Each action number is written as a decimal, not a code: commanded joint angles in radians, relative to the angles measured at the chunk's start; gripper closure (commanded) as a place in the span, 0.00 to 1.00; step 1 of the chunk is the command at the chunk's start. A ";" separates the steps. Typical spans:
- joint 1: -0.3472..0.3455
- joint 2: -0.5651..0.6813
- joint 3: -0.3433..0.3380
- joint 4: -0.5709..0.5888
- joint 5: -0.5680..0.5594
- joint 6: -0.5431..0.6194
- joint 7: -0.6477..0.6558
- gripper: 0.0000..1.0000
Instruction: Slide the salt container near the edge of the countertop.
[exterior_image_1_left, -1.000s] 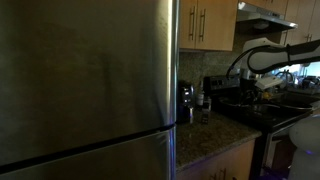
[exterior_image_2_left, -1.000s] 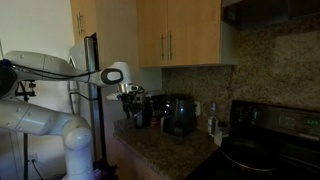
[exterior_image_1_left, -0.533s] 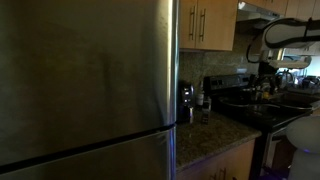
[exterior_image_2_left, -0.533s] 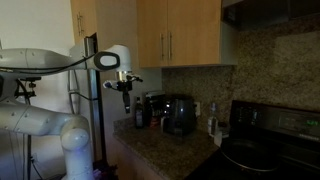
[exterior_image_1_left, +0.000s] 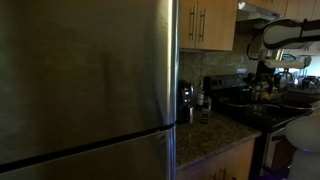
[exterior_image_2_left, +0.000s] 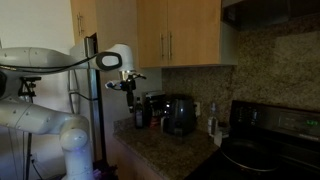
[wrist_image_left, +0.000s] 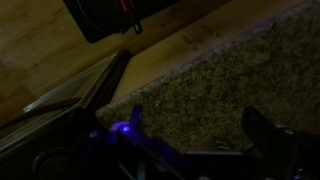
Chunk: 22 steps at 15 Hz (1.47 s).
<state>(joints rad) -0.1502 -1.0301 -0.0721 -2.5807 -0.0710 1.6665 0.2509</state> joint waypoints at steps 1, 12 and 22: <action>-0.088 0.229 -0.014 -0.002 0.010 0.236 0.107 0.00; -0.157 0.530 0.022 0.082 0.064 0.491 0.343 0.00; -0.107 0.858 -0.032 0.362 0.150 0.619 0.636 0.00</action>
<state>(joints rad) -0.2790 -0.1702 -0.0825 -2.2203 0.0838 2.2883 0.8847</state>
